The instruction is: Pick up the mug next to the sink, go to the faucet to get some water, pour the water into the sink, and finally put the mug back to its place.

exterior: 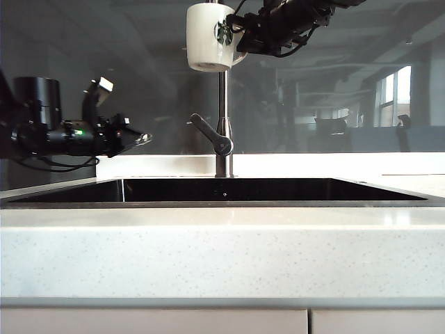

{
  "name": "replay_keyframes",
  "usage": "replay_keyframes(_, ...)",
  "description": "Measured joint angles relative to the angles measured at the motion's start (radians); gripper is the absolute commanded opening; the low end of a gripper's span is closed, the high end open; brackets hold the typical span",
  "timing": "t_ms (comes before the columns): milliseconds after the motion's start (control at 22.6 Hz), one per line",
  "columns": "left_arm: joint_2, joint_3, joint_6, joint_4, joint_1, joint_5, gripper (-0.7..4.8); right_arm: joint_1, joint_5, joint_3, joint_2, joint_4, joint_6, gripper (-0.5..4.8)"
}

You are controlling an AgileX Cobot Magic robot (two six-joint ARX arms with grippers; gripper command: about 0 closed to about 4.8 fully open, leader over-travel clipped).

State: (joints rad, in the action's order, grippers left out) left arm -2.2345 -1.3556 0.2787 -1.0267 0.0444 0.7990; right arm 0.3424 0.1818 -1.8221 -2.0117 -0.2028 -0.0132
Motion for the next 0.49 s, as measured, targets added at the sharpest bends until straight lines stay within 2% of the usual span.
replay_keyframes(88, -0.084, -0.147, 0.048, 0.030, 0.000, 0.064, -0.04, 0.000, 0.006, -0.009, 0.000, 0.005, -0.016, -0.03)
replay_keyframes(132, -0.143, -0.240, 0.090, 0.045, -0.001, 0.135, -0.04, 0.000, 0.013, -0.011, 0.000, 0.011, -0.019, -0.03)
replay_keyframes(177, -0.175, -0.293, 0.110, 0.051, -0.001, 0.166, 0.17, 0.000, 0.013, -0.011, 0.000, 0.019, -0.021, -0.03)
replay_keyframes(221, -0.237, -0.392, 0.154, 0.070, 0.000, 0.228, 0.72, 0.001, 0.014, -0.011, 0.000, 0.035, -0.021, -0.03)
replay_keyframes(265, -0.263, -0.431, 0.173, 0.078, 0.000, 0.255, 2.06, 0.001, 0.016, -0.011, 0.000, 0.047, -0.021, -0.03)
replay_keyframes(309, -0.306, -0.498, 0.205, 0.082, 0.000, 0.294, 2.92, 0.001, 0.021, -0.011, 0.000, 0.054, -0.021, -0.03)
replay_keyframes(397, -0.349, -0.569, 0.252, 0.086, 0.007, 0.293, 3.31, 0.001, 0.021, -0.011, 0.000, 0.052, -0.024, -0.03)
replay_keyframes(442, -0.356, -0.585, 0.257, 0.084, 0.012, 0.288, 3.99, 0.001, 0.022, -0.011, 0.001, 0.053, -0.025, -0.03)
replay_keyframes(486, -0.362, -0.610, 0.267, 0.085, 0.024, 0.280, 4.32, 0.001, 0.023, -0.011, 0.005, 0.054, -0.027, -0.03)
